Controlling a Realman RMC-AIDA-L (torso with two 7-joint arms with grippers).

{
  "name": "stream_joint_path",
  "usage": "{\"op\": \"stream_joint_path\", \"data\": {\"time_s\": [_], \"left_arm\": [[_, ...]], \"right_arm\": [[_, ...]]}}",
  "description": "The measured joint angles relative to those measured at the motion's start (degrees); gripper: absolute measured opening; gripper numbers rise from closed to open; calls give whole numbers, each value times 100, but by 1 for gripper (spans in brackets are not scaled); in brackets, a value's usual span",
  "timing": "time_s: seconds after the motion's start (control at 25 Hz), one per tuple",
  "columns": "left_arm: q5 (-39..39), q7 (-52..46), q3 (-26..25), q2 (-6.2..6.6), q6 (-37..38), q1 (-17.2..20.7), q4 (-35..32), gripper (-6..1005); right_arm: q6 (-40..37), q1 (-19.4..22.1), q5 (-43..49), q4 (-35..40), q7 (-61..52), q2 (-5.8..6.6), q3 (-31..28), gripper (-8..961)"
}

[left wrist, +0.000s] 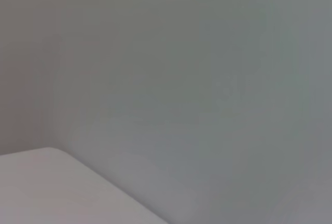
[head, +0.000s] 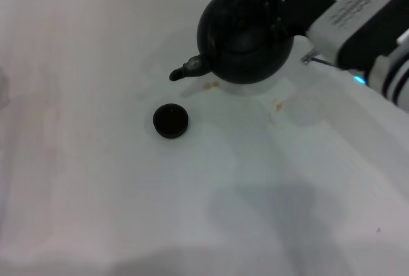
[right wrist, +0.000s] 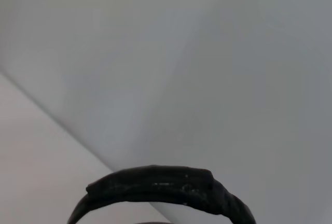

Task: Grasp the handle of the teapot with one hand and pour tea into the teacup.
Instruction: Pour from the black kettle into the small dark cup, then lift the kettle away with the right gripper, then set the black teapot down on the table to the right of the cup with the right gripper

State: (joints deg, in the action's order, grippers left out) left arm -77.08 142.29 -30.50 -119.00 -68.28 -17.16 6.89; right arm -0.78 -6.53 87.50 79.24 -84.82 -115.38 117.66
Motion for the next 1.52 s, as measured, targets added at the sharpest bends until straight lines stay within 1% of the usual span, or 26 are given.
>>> {"op": "stream_joint_path", "data": {"time_s": [0.28,0.48,0.6,0.72,0.92,1.16,1.52], "left_arm": [[0,0,0,8,50,2,-37,612],[0,0,0,15,77,-3,-53,613],[0,0,0,26,135,-18,-57,613],[0,0,0,29,140,-23,-57,613],[0,0,0,28,140,-42,-56,612],[0,0,0,26,140,-50,-57,612],[0,0,0,26,140,-68,-56,612]], "right_arm": [[-998,443,-864,98,0,18,-811,113],[-1789,894,-1287,164,0,28,-1415,112],[-1852,1166,-1328,297,0,23,-1504,112],[-1878,1324,-1331,326,-43,30,-1512,112],[-2147,1386,-1293,122,-406,54,-1566,111],[-2224,1432,-1320,-155,-456,45,-1630,110],[-2286,1241,-1293,-649,-746,53,-1778,109]]}}
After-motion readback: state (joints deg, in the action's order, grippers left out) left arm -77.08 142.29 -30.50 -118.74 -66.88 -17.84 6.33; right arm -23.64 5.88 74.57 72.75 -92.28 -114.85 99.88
